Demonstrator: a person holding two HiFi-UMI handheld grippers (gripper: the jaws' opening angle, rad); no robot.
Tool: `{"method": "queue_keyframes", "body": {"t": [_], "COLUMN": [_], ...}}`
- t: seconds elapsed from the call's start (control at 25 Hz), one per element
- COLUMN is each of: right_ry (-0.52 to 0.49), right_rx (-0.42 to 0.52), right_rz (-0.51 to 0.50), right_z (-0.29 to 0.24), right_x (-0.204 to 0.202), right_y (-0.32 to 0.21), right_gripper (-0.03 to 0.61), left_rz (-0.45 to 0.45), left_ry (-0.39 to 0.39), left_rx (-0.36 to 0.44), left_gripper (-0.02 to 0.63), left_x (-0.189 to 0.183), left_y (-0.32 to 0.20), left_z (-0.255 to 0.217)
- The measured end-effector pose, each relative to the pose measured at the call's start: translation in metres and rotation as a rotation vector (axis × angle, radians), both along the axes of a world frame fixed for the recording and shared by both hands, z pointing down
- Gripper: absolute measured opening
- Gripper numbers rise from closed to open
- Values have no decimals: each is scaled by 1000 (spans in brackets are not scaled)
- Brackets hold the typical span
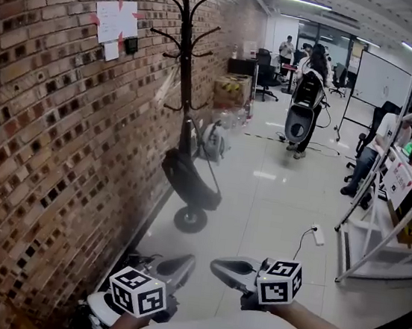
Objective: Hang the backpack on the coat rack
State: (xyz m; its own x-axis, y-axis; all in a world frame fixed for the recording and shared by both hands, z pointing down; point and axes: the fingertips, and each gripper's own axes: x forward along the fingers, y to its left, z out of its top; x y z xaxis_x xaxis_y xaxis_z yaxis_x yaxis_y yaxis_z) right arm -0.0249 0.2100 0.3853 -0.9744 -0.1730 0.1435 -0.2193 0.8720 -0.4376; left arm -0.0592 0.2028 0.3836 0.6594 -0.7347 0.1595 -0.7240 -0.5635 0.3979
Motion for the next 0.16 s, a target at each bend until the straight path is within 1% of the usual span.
{"method": "queue_keyframes", "body": {"t": [0.16], "right_ry": [-6], "right_rx": [-1], "right_rz": [-3], "right_z": [0], "right_x": [4], "right_y": [-3], "right_gripper": [0], "left_rz": [-1], "left_ry": [-7], "left_rx": [3], "left_gripper": [0], "left_x": [5], "left_y": [-3], "left_z": [-1]}}
